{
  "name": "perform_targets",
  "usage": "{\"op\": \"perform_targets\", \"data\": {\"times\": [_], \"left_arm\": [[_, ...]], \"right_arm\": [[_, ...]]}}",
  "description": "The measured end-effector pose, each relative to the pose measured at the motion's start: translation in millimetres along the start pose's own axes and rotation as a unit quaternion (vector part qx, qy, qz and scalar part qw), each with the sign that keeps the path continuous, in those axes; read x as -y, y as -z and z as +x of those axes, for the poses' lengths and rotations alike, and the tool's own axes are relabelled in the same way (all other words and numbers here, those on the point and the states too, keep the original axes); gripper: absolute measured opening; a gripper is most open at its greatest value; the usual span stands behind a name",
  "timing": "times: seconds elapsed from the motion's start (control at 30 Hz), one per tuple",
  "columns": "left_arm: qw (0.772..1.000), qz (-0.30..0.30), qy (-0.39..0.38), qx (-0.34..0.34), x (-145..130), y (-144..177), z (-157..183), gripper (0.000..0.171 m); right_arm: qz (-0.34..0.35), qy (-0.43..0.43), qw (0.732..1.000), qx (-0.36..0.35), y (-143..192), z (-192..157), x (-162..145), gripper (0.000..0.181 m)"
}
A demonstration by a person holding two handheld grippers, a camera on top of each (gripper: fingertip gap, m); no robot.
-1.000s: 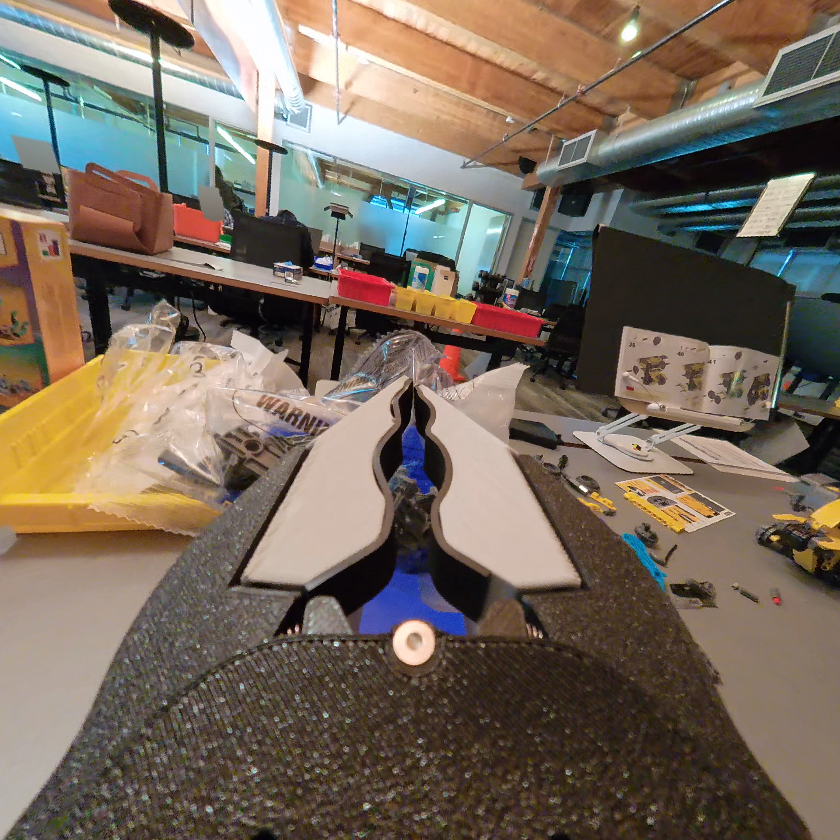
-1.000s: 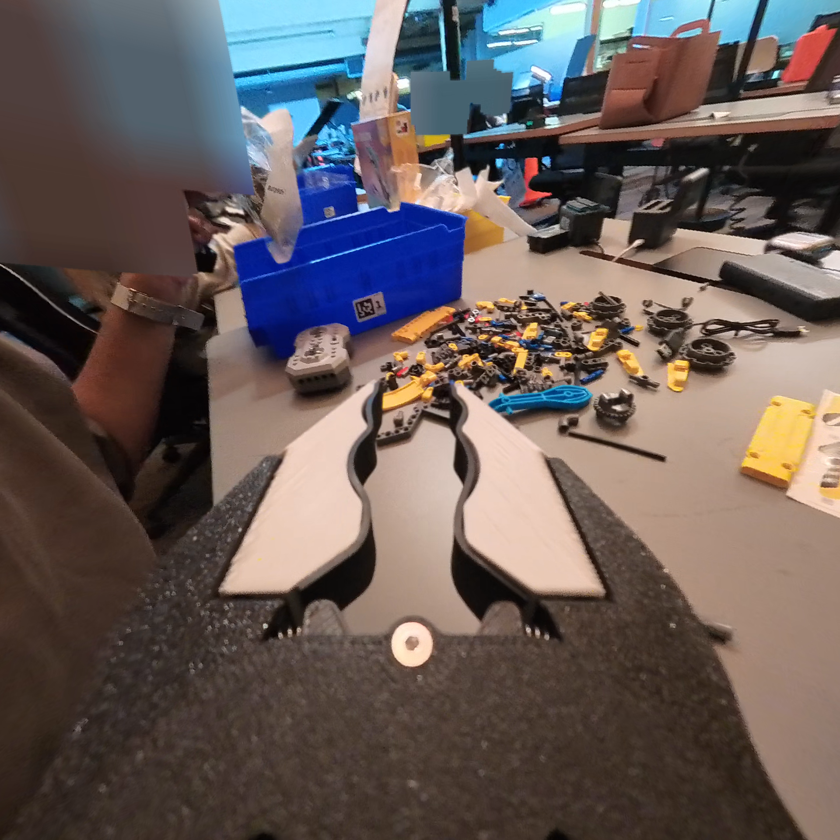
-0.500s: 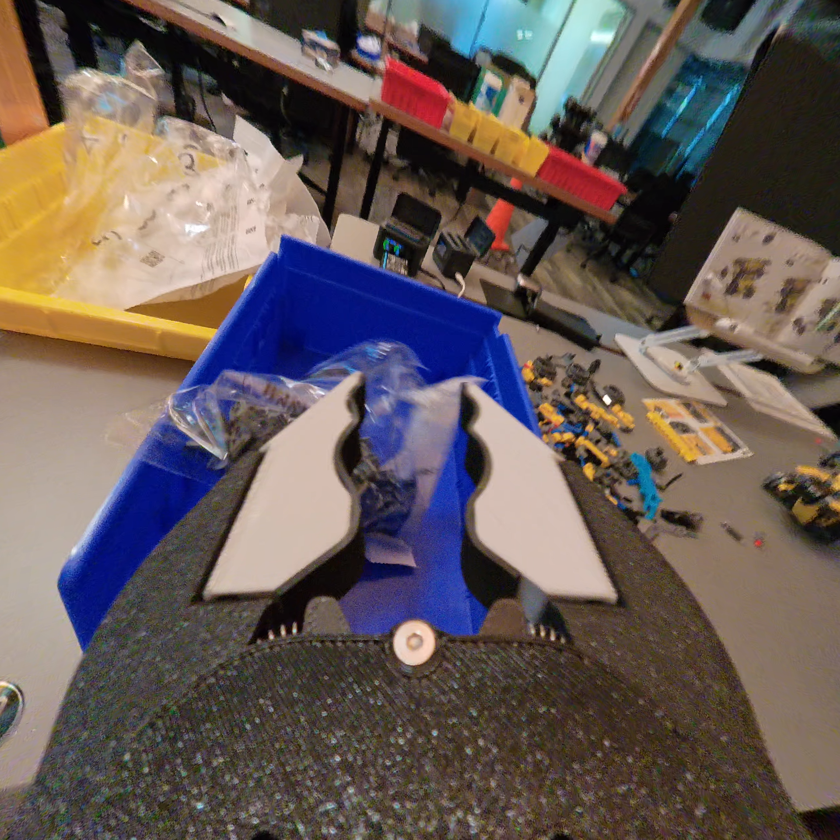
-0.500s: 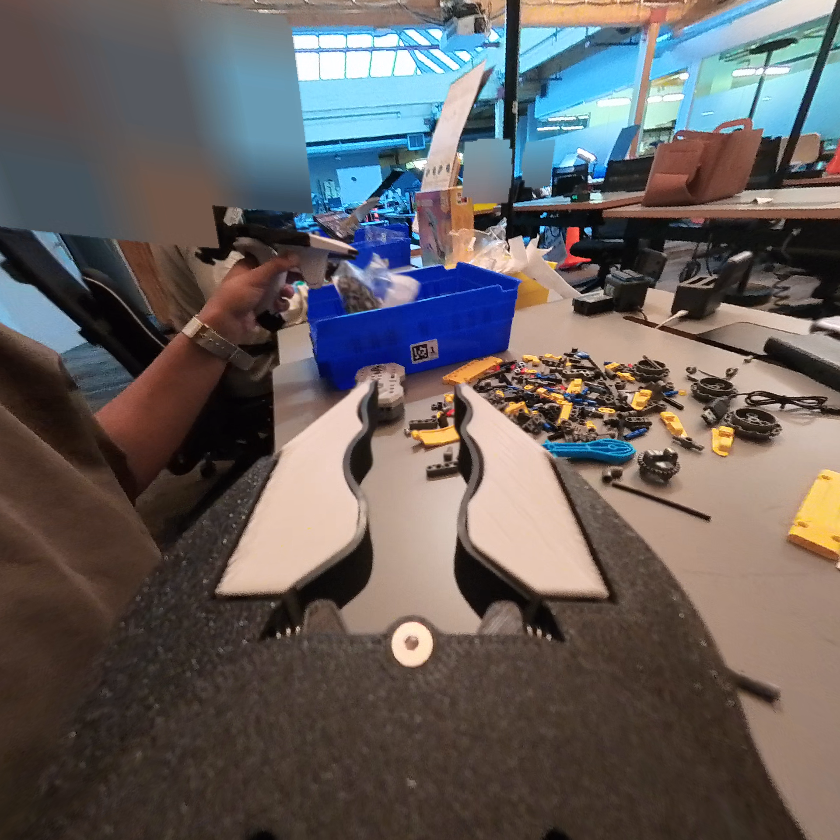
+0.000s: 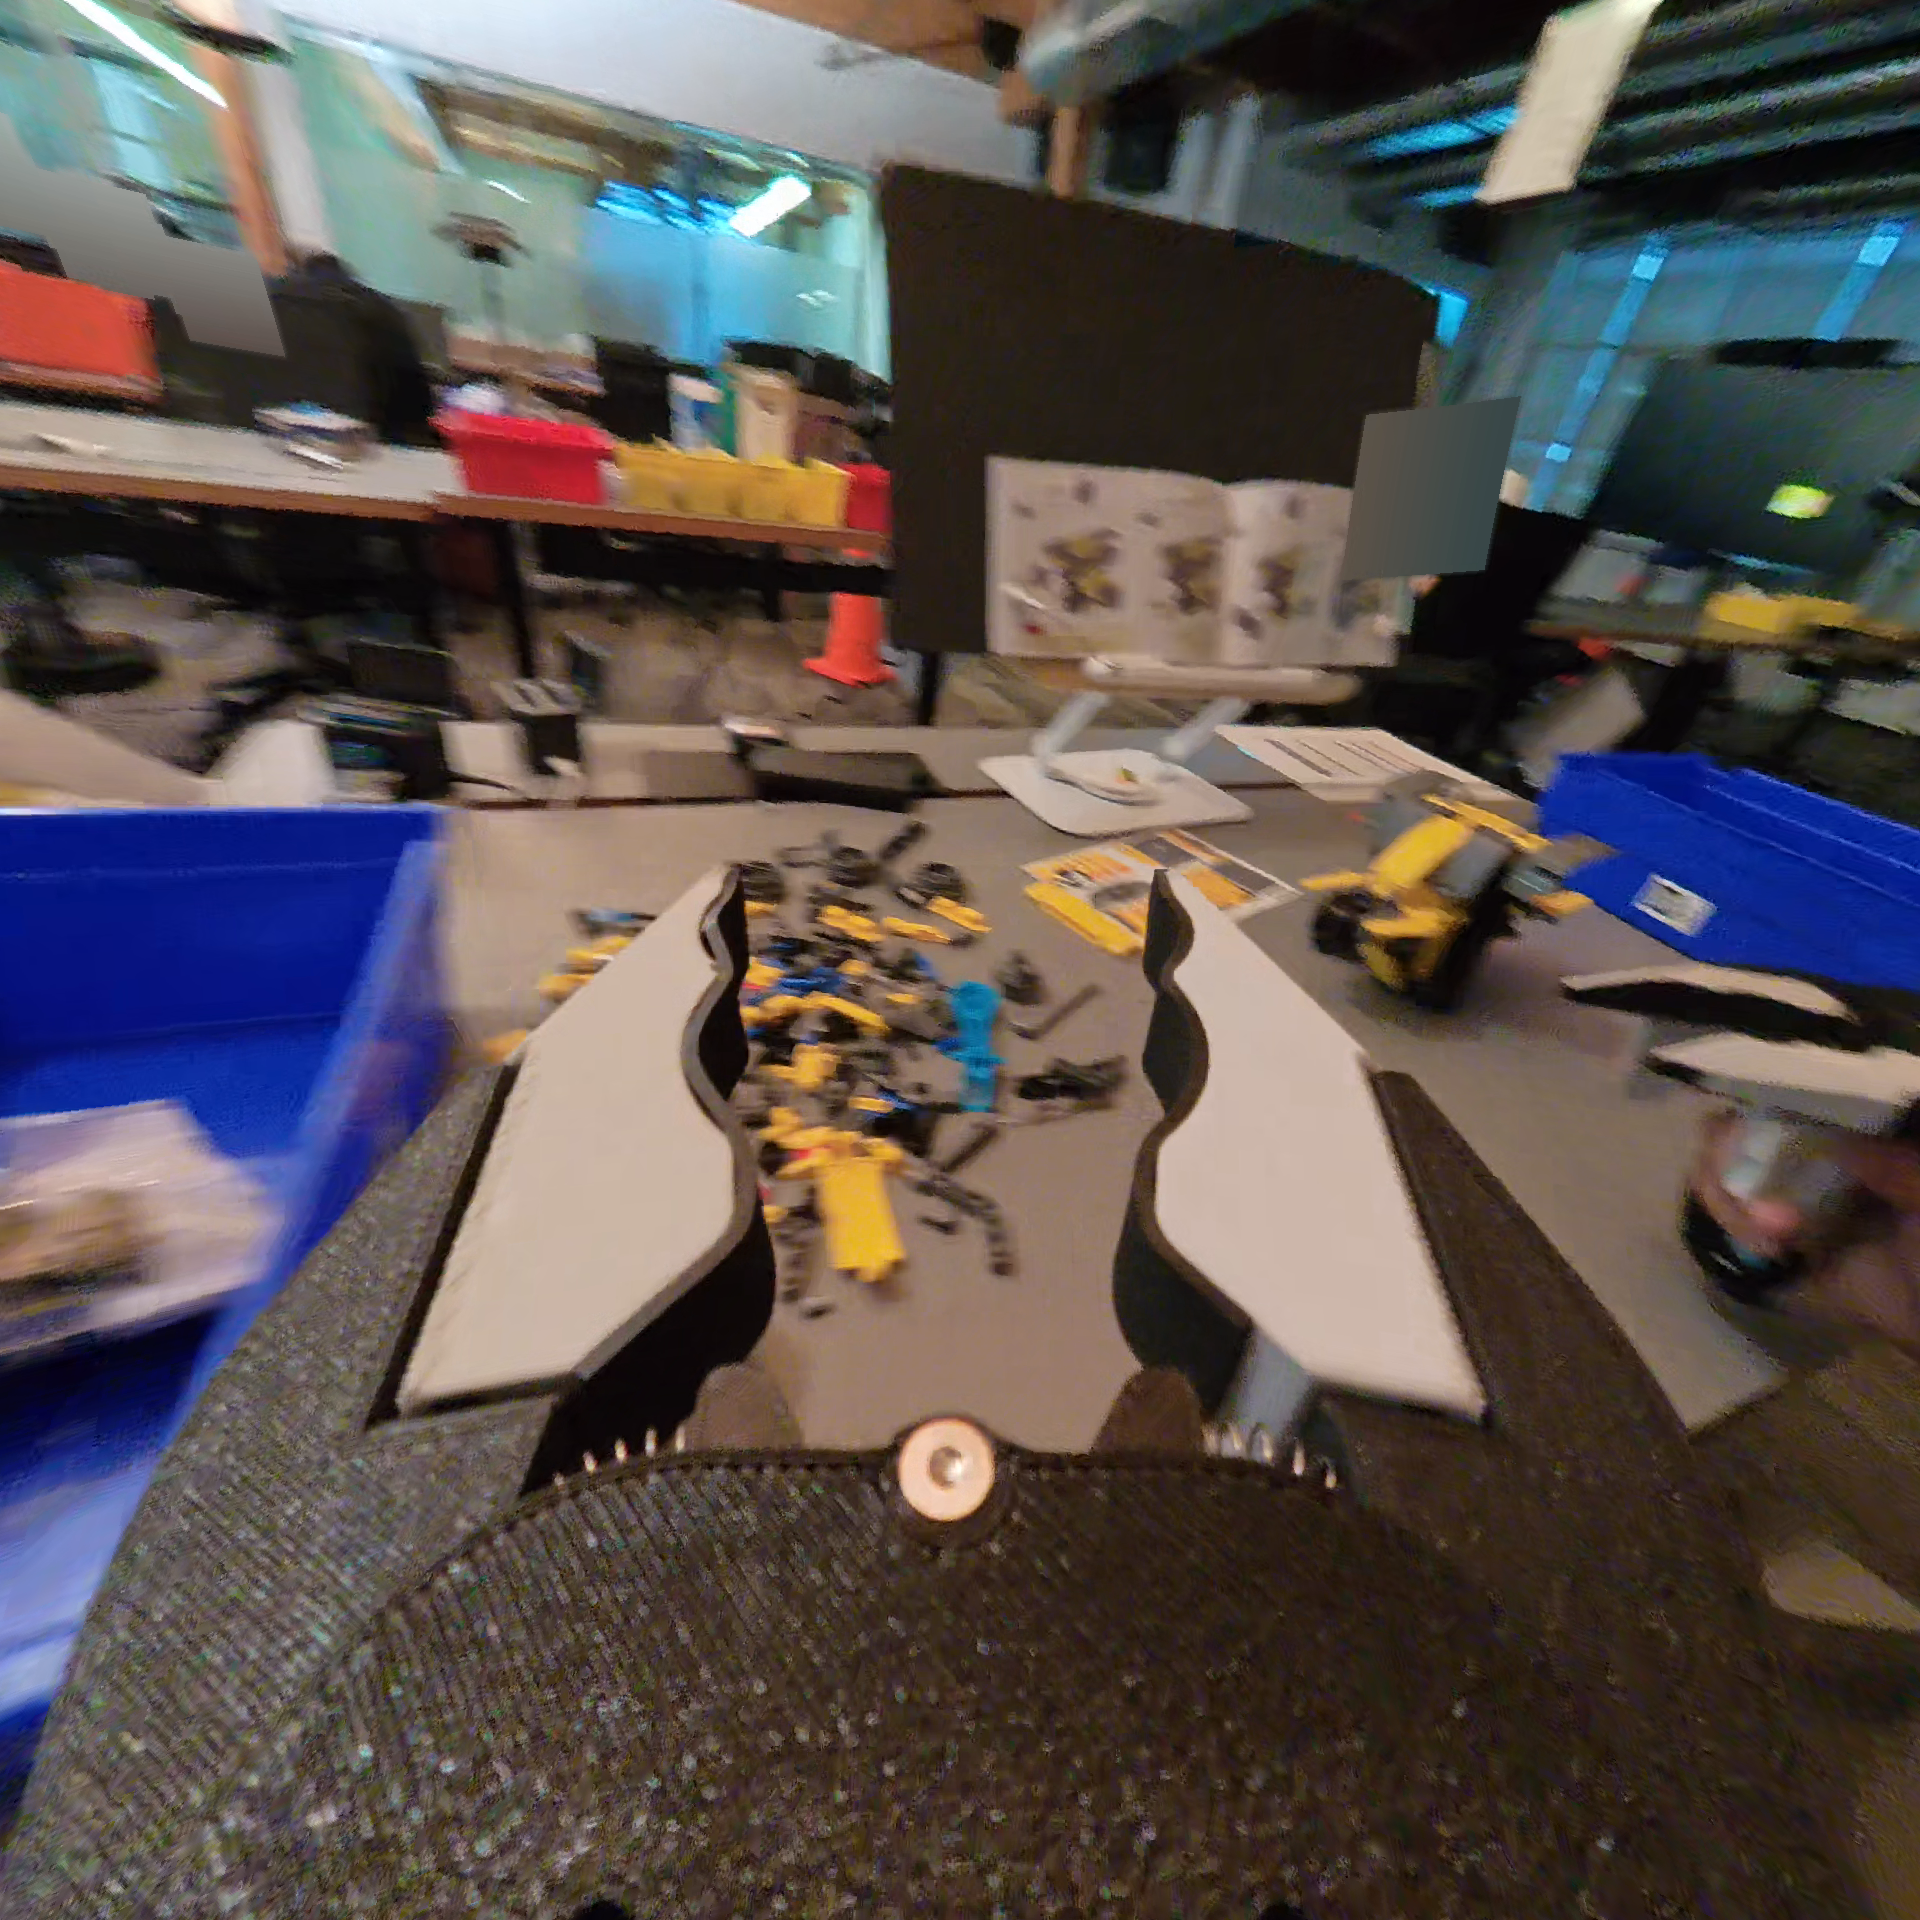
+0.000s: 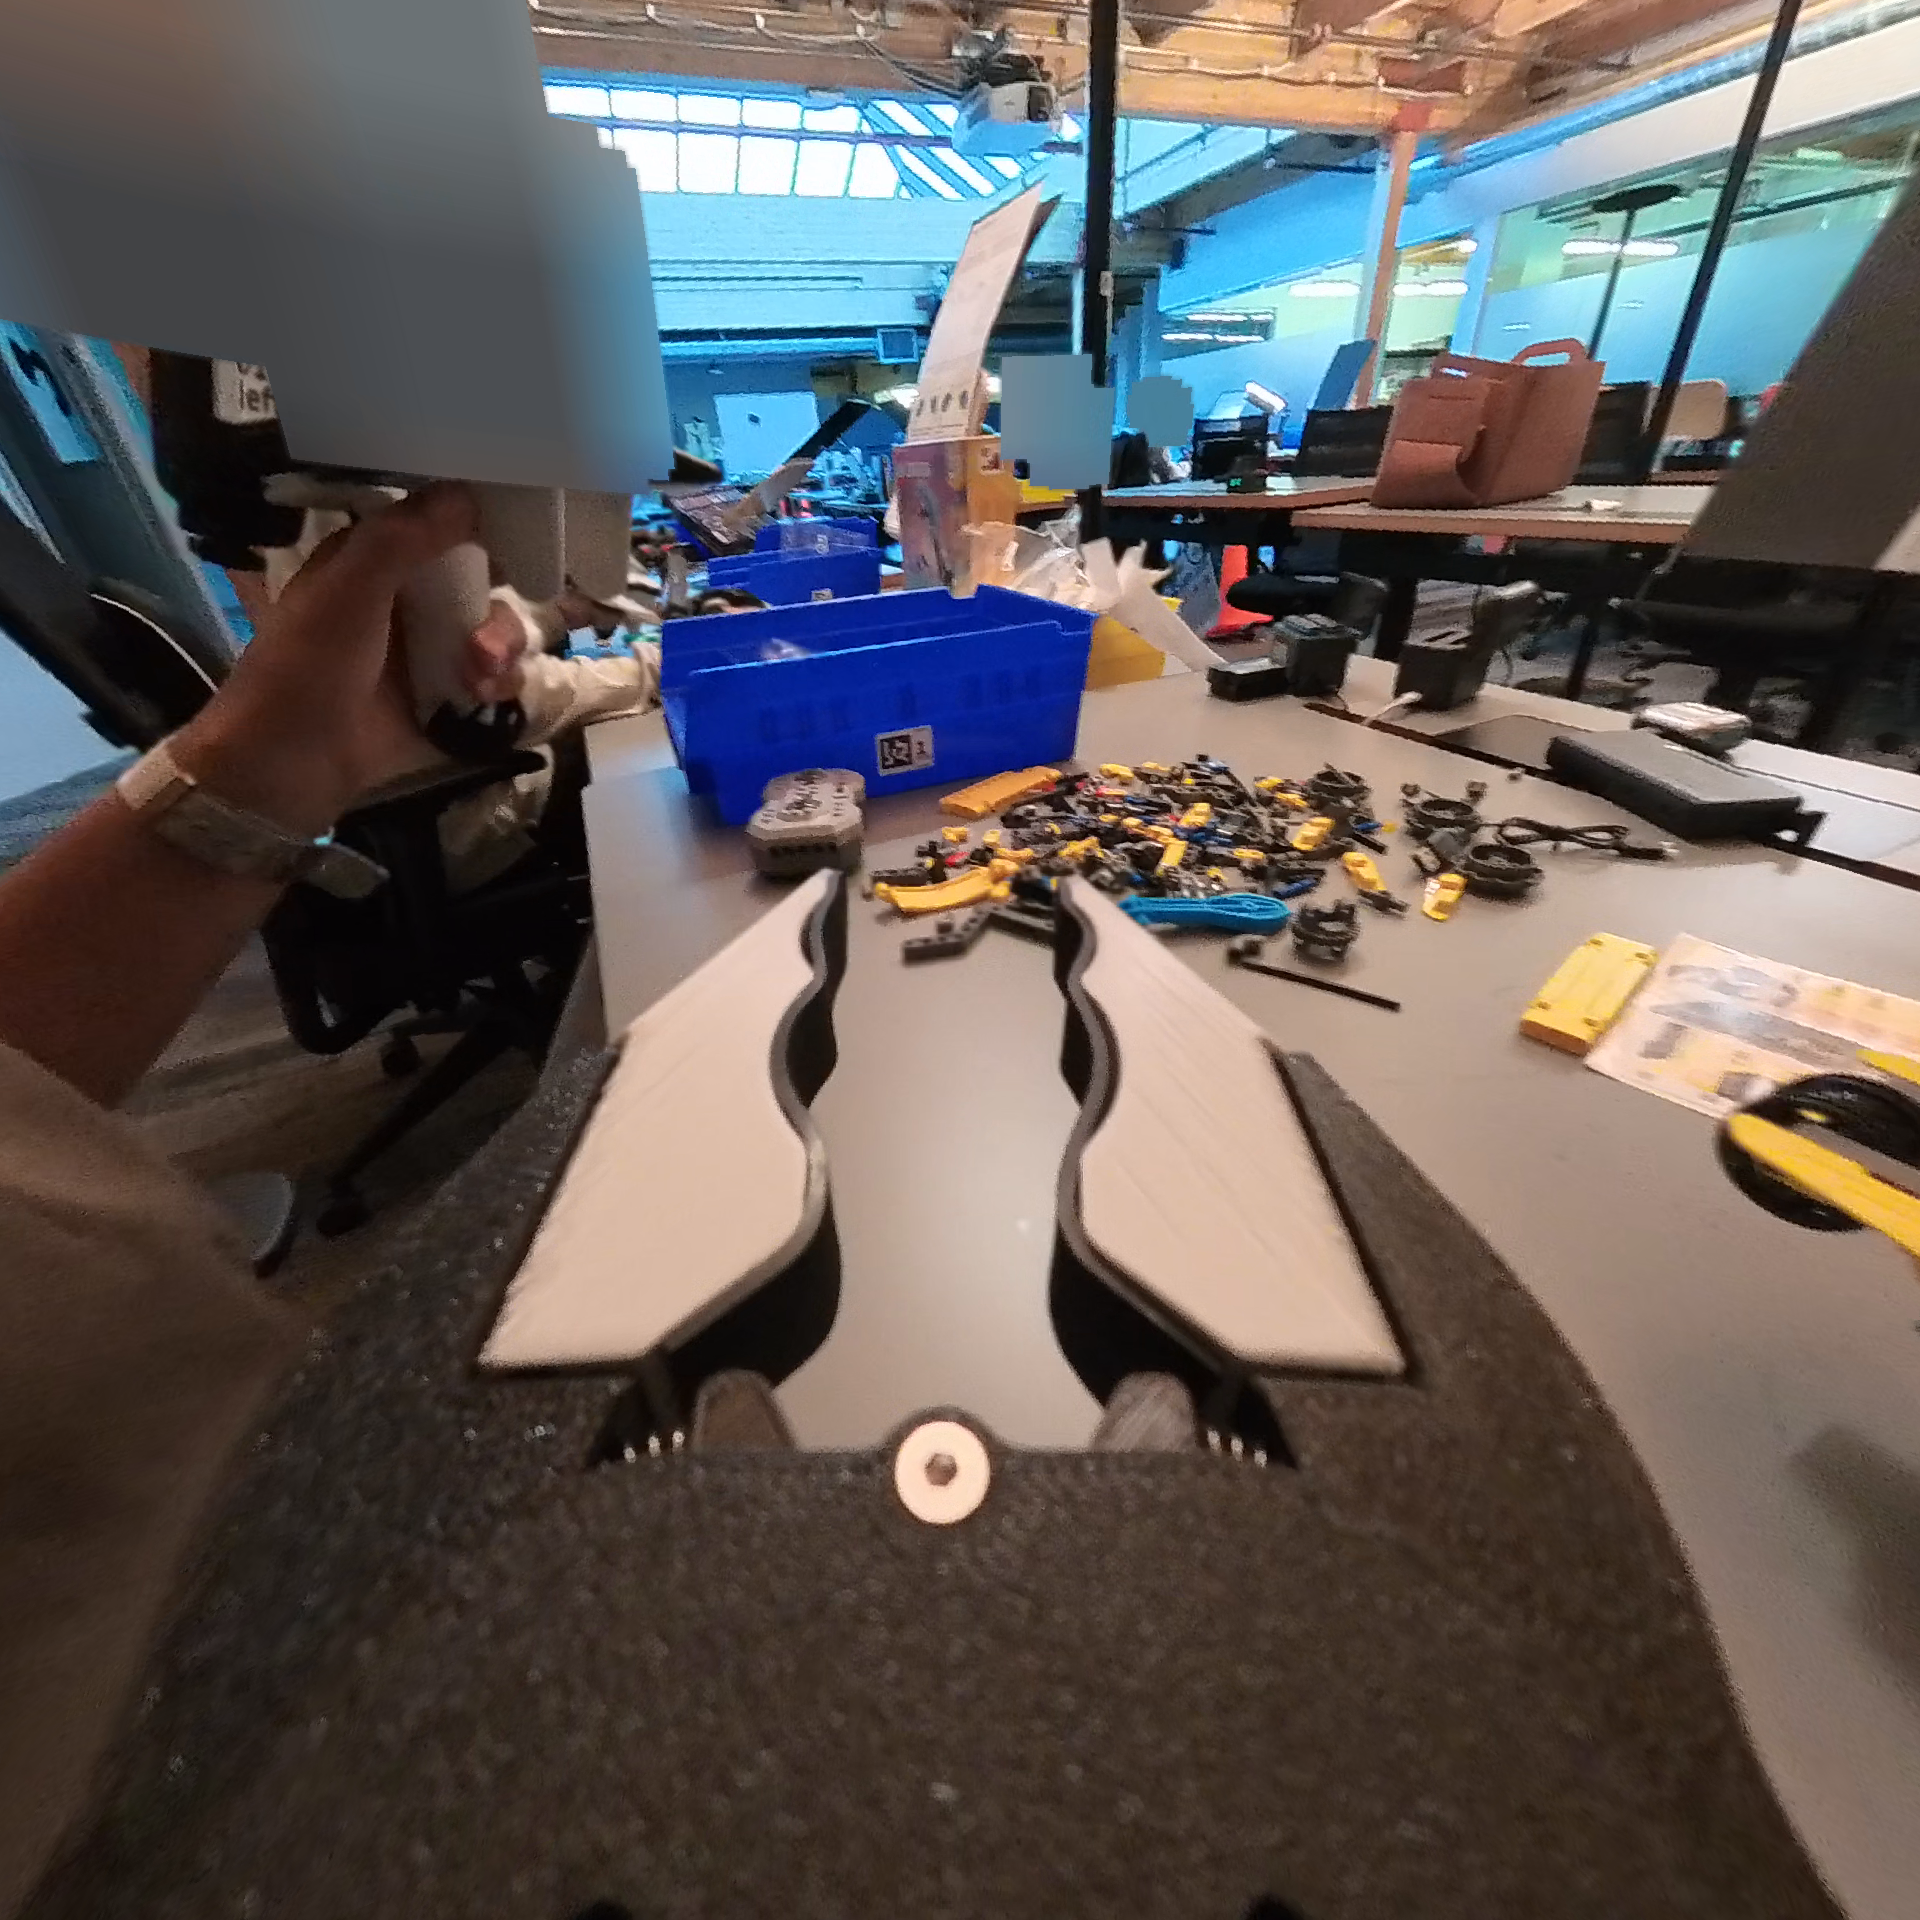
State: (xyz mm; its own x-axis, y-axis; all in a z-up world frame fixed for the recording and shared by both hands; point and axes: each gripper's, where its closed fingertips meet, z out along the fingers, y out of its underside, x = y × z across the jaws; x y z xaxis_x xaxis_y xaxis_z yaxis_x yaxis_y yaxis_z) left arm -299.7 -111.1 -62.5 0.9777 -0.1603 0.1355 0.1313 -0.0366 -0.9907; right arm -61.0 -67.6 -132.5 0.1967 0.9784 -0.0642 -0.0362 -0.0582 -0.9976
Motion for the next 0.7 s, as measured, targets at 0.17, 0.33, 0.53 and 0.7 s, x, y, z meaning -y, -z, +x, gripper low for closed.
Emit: {"op": "perform_targets", "data": {"times": [0.17, 0.33, 0.53, 0.7], "left_arm": [[0.992, -0.063, 0.038, -0.106, -53, -72, 46, 0.076], [0.982, -0.117, 0.044, -0.143, -70, -139, 46, 0.075], [0.983, -0.140, 0.041, -0.115, -46, -199, 10, 0.063], [0.983, -0.161, 0.001, -0.086, -44, -249, -31, 0.043]], "right_arm": [[-0.028, -0.005, 1.000, -0.011, -7, 28, -14, 0.039], [-0.093, 0.029, 0.995, -0.026, -32, 54, -28, 0.040], [-0.114, 0.070, 0.991, -0.005, -48, 53, -32, 0.041], [-0.103, 0.101, 0.990, -0.003, -32, 46, -27, 0.042]]}}
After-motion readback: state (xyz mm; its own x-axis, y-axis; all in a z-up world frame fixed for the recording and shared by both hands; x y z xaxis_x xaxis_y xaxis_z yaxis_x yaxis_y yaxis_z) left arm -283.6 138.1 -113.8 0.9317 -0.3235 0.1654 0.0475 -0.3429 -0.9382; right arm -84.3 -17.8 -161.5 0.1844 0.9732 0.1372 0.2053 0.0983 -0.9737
